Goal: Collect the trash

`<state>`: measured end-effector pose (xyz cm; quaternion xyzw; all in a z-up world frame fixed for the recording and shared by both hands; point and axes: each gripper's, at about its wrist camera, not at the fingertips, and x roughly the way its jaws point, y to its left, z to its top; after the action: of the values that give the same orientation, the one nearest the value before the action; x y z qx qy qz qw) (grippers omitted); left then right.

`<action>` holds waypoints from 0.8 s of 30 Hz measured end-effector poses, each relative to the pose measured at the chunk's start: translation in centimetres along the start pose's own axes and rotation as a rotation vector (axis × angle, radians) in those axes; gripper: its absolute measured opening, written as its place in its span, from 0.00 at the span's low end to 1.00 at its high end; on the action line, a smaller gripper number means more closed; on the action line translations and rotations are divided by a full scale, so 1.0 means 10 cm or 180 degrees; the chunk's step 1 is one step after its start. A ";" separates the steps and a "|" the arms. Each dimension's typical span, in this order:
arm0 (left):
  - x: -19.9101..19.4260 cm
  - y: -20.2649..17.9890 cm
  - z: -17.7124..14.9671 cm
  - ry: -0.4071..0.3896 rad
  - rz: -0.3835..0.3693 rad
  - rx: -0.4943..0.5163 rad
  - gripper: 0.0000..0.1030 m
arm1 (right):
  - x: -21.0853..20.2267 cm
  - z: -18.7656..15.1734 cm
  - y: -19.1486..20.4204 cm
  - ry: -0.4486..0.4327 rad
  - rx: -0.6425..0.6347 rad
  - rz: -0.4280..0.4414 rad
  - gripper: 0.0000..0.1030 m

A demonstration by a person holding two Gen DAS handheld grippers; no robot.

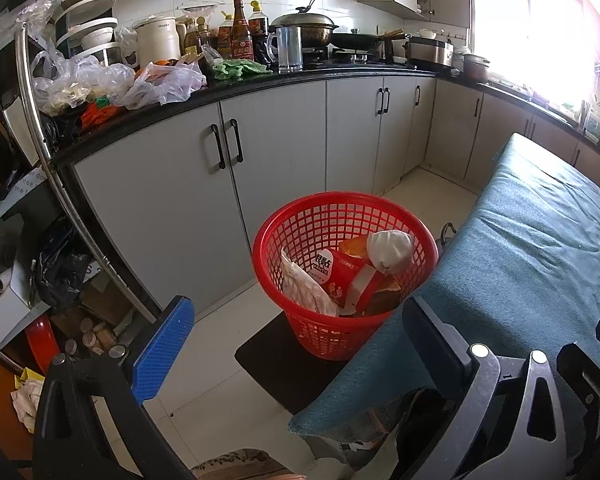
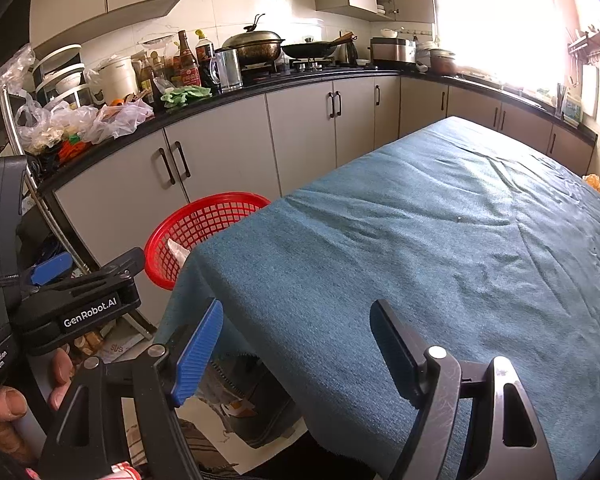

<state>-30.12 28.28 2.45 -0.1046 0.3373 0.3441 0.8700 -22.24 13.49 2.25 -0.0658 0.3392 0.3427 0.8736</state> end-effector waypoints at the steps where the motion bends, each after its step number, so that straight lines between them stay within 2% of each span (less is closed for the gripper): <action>1: 0.00 0.00 -0.01 0.0005 -0.0001 0.0000 1.00 | 0.00 0.00 0.00 -0.0002 0.0001 0.0002 0.78; 24: 0.11 0.08 -0.05 0.0109 -0.0006 -0.0047 1.00 | 0.03 0.01 0.07 0.0006 -0.0020 0.0000 0.79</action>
<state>-30.35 29.20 1.39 -0.1172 0.3496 0.3439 0.8636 -22.45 14.24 2.19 -0.0688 0.3389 0.3437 0.8731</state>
